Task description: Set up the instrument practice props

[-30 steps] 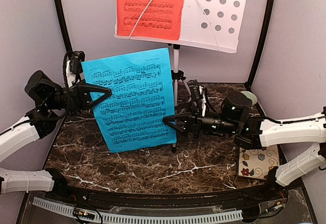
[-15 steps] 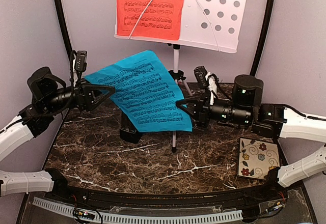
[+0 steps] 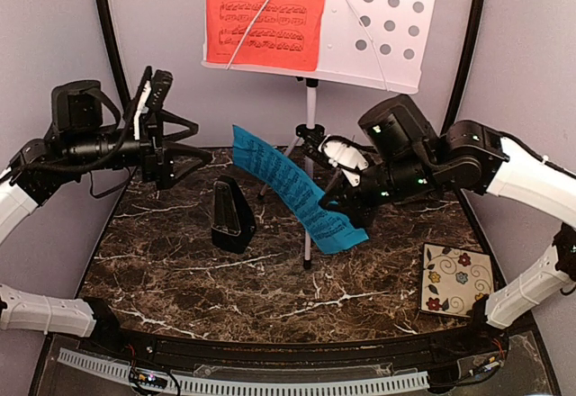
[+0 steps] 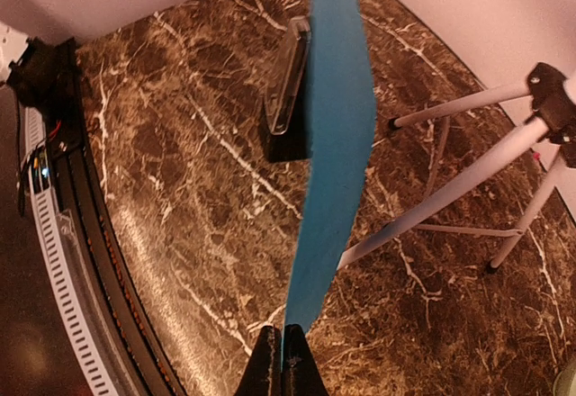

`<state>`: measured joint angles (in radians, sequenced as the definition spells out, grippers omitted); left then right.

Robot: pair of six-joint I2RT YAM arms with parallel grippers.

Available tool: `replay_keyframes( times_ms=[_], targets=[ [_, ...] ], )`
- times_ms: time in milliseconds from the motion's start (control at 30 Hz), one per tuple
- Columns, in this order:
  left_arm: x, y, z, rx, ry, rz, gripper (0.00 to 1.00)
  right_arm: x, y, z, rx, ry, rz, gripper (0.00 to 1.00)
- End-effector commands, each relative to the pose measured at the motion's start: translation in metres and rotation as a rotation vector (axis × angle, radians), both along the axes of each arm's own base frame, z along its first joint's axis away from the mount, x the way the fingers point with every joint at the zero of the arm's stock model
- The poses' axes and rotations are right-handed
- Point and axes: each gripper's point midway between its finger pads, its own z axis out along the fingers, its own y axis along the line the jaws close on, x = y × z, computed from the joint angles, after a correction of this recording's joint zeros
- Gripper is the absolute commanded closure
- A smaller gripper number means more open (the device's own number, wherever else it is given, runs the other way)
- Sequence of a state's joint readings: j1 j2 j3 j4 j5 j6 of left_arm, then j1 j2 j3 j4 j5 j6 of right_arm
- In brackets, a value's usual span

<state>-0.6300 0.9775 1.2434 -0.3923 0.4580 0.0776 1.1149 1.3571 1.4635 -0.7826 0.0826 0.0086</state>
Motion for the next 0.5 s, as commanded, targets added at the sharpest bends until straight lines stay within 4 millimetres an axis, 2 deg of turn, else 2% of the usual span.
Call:
replay_keyframes(
  times_ms=[0, 167, 267, 367, 467],
  targets=[
    [-0.019, -0.021, -0.031, 0.215, -0.009, -0.082, 0.01, -0.025, -0.006, -0.017, -0.192, 0.085, 0.068, 1.00],
    [-0.035, -0.052, -0.052, 0.432, -0.164, -0.141, 0.01, -0.041, 0.008, -0.012, -0.242, 0.083, 0.136, 1.00],
    [-0.042, -0.062, -0.060, 0.471, -0.223, -0.203, 0.01, -0.050, 0.012, -0.007, -0.243, 0.069, 0.172, 1.00],
    [-0.050, -0.063, -0.050, 0.427, -0.335, -0.247, 0.01, -0.057, 0.012, -0.009, -0.266, 0.058, 0.189, 1.00],
    [-0.054, -0.057, -0.035, 0.381, -0.428, -0.238, 0.01, -0.064, 0.009, -0.015, -0.298, 0.048, 0.198, 1.00]
  ],
)
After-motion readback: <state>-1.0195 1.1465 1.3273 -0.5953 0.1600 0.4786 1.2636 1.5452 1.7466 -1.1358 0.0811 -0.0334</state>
